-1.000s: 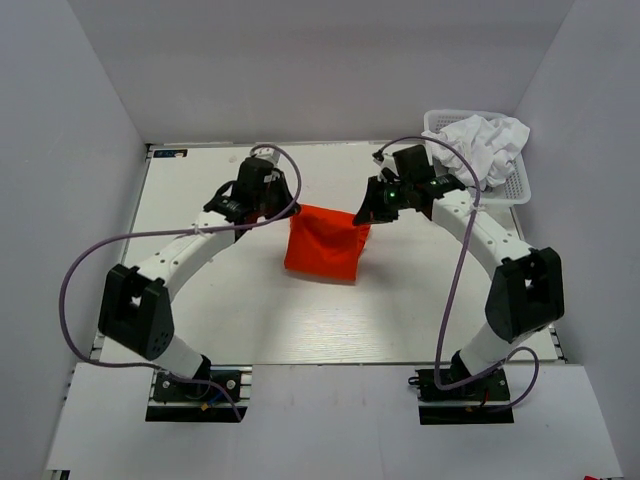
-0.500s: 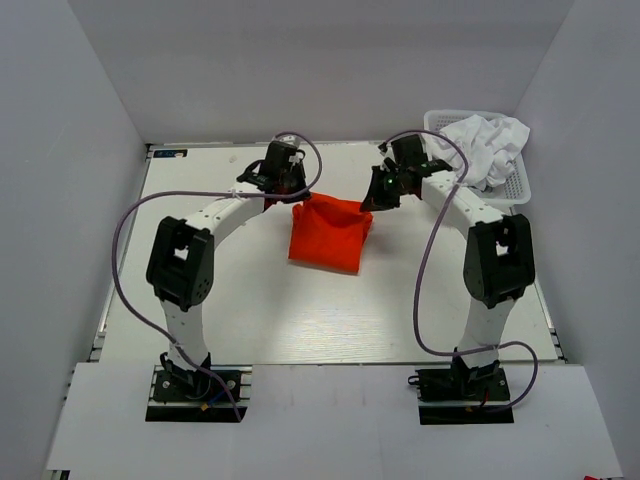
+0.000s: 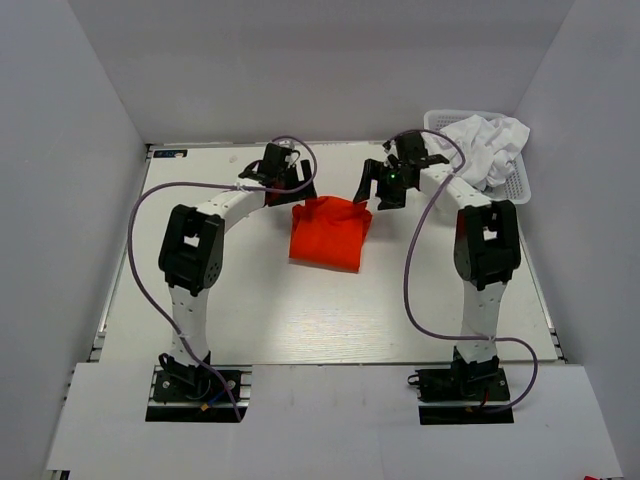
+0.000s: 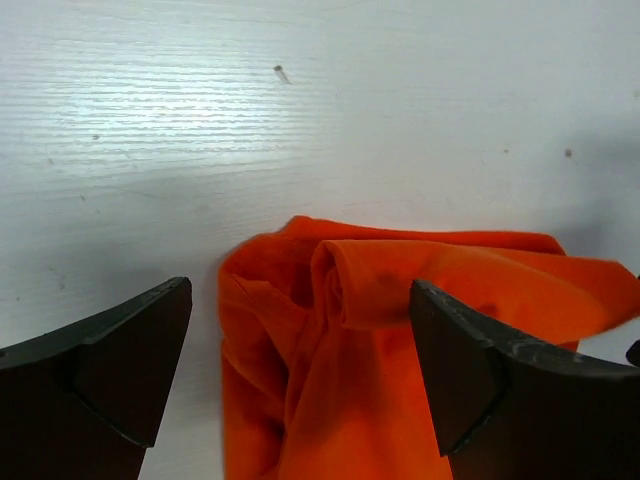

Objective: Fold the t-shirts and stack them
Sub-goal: Fold the long partially folded tshirt into a neat square, then put the neatly folded tshirt into the corner of the board with the left arm

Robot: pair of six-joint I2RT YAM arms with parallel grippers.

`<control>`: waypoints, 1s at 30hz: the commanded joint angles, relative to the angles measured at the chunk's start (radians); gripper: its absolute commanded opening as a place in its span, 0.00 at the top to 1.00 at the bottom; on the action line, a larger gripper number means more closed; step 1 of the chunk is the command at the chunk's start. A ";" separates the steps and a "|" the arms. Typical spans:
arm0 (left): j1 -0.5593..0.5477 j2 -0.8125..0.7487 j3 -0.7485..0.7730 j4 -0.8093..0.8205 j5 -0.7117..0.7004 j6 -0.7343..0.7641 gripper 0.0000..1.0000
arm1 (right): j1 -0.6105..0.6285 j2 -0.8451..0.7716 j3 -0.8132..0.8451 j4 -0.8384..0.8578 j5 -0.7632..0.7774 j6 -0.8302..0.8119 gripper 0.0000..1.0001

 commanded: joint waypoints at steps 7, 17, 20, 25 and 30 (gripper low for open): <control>-0.018 -0.175 -0.306 0.207 0.240 0.146 0.00 | -0.004 -0.189 -0.188 0.078 -0.023 0.008 0.10; -0.019 -0.085 -0.303 0.242 0.219 0.131 0.15 | -0.003 -0.287 -0.297 0.127 -0.061 0.014 0.10; -0.030 -0.054 -0.273 0.221 0.168 0.155 0.37 | 0.000 -0.304 -0.320 0.129 -0.068 0.010 0.10; -0.021 -0.048 -0.239 0.160 0.129 0.183 0.91 | -0.004 -0.339 -0.349 0.130 -0.039 0.002 0.10; 0.040 -0.003 -0.080 -0.030 -0.263 0.171 1.00 | -0.011 -0.351 -0.358 0.150 -0.029 0.017 0.10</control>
